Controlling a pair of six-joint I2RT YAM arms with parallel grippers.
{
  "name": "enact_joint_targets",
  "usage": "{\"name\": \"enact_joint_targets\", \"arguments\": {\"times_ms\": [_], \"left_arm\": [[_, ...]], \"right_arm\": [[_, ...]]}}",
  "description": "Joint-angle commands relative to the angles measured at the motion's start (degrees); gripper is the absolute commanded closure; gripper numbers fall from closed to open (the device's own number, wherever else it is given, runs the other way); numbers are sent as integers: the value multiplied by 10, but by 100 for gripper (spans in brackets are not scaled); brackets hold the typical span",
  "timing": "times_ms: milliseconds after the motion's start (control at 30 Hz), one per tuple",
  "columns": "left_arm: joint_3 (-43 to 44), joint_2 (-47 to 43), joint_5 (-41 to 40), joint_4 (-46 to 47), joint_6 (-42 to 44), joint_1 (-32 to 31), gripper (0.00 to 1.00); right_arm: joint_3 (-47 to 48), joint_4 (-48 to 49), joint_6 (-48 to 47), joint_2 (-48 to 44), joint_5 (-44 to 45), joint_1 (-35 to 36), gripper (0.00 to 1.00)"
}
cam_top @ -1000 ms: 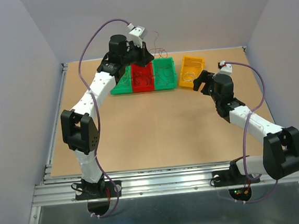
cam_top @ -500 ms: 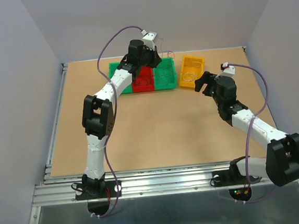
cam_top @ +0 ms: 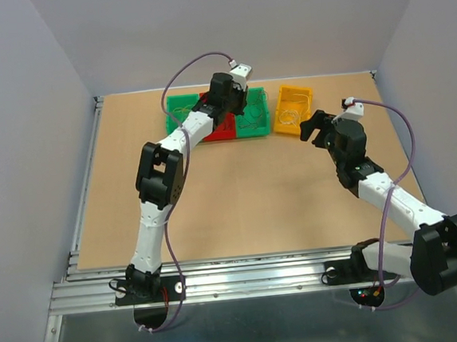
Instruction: Untangle the cables
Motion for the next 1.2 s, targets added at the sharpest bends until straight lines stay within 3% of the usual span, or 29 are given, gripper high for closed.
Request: {"name": "enact_joint_targets", "arguments": {"times_ms": [0,333,500,633,733,967,1167], "left_arm": [[24,9,-18,-40,25,-12,100],[3,20,5,-122,-24,-34,100],[45,37,11,-151,-23,-33,100],[77,41,-7,-179,-23,-34,83],[76,28,-25,-180,-23,-33,76],[90,27,-36,-187,-17,-33,70],[108,21,-63,-197,6,-32,53]], "right_arm": [[-10,26,6,-7,0,0,15],[6,26,4,31,-6,0,16],[7,32,9,43,-15,0,16],[7,38,8,47,-22,0,17],[14,71,5,70,-46,0,17],[91,179,29,218,-183,0,17],[174,233,55,326,-227,0,23]]}}
